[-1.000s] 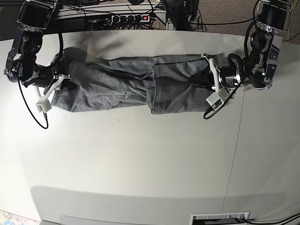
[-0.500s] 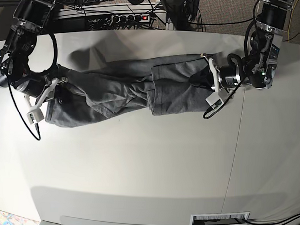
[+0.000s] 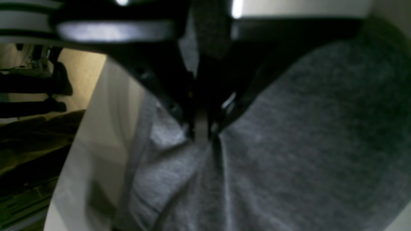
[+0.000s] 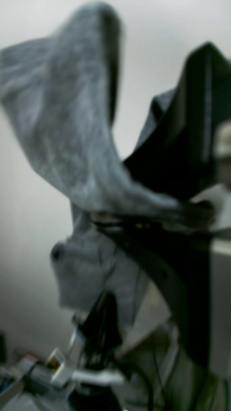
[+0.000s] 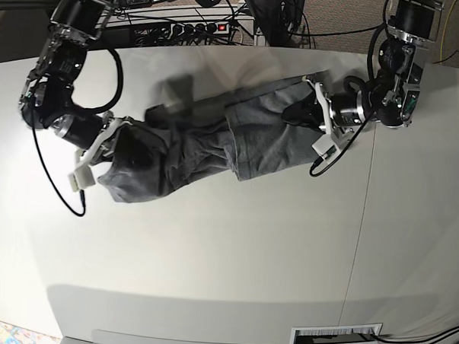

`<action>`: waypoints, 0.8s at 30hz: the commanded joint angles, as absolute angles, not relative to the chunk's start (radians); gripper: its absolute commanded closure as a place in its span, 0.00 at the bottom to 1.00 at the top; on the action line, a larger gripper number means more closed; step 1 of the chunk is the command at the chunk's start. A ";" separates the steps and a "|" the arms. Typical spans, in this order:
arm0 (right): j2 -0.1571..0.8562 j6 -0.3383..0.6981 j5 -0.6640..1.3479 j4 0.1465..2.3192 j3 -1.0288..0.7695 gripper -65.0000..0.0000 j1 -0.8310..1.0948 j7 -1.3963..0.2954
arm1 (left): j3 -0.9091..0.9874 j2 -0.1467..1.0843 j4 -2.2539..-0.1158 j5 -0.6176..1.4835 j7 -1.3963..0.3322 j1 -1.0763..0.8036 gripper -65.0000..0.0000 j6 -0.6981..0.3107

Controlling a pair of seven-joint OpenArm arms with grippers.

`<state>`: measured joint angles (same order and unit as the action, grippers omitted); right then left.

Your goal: Fold the T-shirt properly

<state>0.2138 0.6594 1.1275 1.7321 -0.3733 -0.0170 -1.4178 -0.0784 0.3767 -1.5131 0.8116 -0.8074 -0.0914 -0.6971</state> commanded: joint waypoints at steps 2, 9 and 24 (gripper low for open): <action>0.184 0.667 1.164 1.749 -0.379 1.00 -0.036 -1.396 | -0.077 0.371 -1.522 0.804 -0.813 -0.086 1.00 -0.698; 0.056 0.686 1.185 1.748 -0.329 1.00 -0.059 -1.396 | -0.094 0.360 -1.522 0.768 -0.783 -0.080 1.00 -0.698; -0.064 0.698 1.022 1.747 -0.028 1.00 -0.086 -1.327 | -0.215 0.385 -1.591 0.583 -0.741 0.004 1.00 -0.698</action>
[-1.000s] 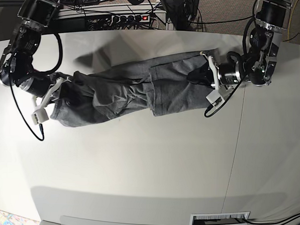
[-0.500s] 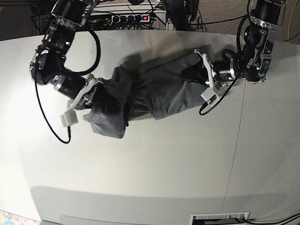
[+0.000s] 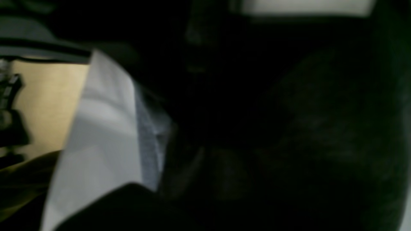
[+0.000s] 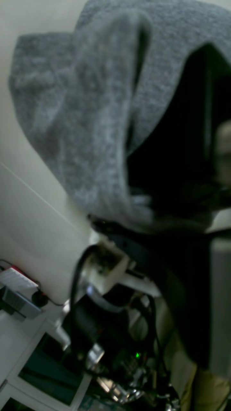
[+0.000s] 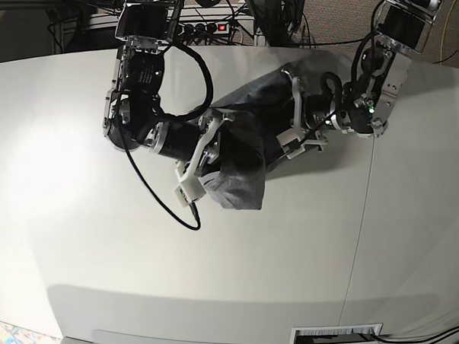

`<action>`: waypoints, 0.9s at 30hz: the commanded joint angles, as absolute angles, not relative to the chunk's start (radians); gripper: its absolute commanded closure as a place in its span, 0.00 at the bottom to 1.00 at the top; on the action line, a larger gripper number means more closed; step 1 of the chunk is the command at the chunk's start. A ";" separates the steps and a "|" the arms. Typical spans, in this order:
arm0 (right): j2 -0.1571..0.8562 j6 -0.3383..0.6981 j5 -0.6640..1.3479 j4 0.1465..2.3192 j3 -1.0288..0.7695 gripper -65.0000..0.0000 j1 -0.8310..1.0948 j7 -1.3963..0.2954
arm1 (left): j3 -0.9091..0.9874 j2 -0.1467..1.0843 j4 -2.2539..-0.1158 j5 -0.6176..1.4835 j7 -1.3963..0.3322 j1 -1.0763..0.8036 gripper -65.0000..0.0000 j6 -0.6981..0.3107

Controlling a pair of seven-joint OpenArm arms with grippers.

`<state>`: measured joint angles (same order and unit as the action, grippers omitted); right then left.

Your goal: Fold the T-shirt properly

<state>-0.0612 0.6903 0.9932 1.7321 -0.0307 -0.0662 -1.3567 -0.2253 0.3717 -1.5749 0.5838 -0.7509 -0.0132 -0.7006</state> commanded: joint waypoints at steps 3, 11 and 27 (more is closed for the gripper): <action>-0.064 0.698 1.015 1.747 -0.028 1.00 -0.086 -1.326 | -0.168 0.423 -1.648 0.588 -0.754 0.003 1.00 -0.698; -0.064 0.698 0.967 1.747 -0.028 1.00 -0.086 -1.280 | 0.022 0.543 -1.805 0.897 -0.918 -0.018 1.00 -0.690; -0.142 0.698 1.006 1.747 -0.020 1.00 -0.086 -1.290 | 0.133 0.536 -1.624 0.520 -0.390 -0.222 1.00 -0.698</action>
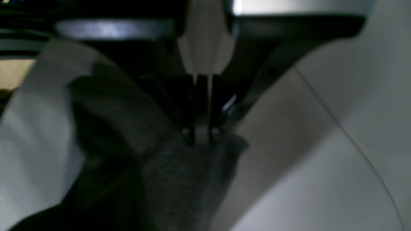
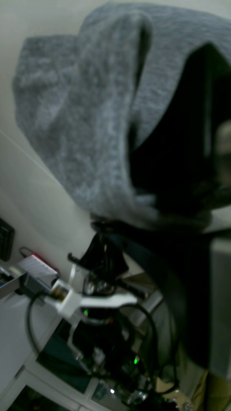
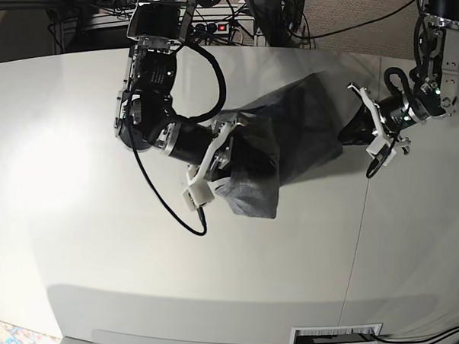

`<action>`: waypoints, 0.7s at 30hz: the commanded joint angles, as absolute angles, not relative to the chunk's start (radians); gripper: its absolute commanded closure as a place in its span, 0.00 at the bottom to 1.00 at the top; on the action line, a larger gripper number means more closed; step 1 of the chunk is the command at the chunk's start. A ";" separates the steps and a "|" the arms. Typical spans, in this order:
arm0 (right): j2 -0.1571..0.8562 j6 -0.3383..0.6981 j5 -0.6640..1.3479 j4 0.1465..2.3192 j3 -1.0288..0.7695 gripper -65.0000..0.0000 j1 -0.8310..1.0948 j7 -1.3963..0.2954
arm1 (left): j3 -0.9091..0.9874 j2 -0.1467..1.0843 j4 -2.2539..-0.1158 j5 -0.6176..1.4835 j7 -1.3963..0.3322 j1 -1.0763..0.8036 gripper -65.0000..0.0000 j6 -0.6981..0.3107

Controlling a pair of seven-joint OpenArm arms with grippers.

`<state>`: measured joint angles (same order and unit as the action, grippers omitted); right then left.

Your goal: Fold the T-shirt properly

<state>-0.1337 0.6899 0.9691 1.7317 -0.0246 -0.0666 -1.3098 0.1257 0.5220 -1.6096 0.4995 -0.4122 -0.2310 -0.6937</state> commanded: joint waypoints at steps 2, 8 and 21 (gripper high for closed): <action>-0.141 0.698 1.006 1.747 0.001 1.00 -0.086 -1.290 | 0.133 0.530 -1.571 0.488 -0.366 -0.216 1.00 -0.698; -0.141 0.698 0.978 1.747 0.109 1.00 -0.086 -1.293 | 0.133 0.520 -1.479 0.482 -0.283 -0.216 1.00 -0.698; -0.141 0.698 0.864 1.744 0.243 1.00 -0.083 -1.287 | 0.133 0.508 -1.479 0.481 -0.281 -0.213 1.00 -0.698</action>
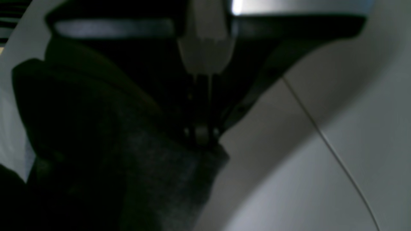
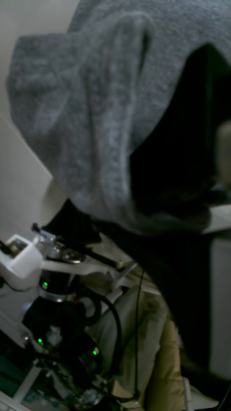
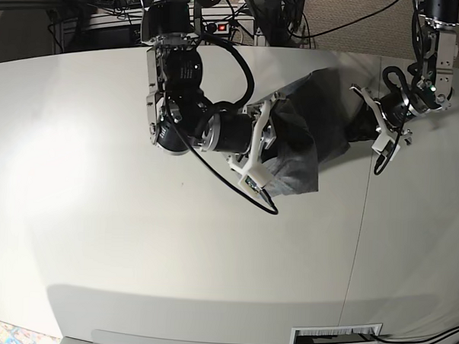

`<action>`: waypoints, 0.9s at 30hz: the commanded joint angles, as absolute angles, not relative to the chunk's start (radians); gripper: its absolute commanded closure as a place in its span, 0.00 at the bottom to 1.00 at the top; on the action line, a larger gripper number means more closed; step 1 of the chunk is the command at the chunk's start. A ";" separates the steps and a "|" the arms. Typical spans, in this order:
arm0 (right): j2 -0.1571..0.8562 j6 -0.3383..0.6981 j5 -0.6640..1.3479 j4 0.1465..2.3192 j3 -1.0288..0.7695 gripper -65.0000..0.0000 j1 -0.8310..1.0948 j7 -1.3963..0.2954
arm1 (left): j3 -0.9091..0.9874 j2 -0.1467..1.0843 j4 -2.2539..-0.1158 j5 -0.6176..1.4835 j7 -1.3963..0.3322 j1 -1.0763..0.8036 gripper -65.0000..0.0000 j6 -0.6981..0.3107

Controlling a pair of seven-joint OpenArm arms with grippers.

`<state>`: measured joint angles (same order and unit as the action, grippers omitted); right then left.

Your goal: Fold the T-shirt properly

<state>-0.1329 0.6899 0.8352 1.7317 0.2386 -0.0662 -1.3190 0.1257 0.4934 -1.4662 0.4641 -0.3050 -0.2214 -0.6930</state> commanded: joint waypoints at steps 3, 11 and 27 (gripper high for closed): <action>-0.141 0.698 0.847 1.732 0.260 1.00 -0.083 -1.281 | 0.133 0.508 -1.479 0.472 -0.281 -0.213 1.00 -0.698; -0.141 0.698 0.837 1.732 0.287 0.83 -0.083 -1.279 | 0.133 0.508 -1.479 0.471 -0.281 -0.213 1.00 -0.698; -0.141 0.698 0.989 1.732 0.287 0.80 -0.106 -1.272 | 0.133 0.511 -1.480 0.471 -0.281 -0.213 1.00 -0.698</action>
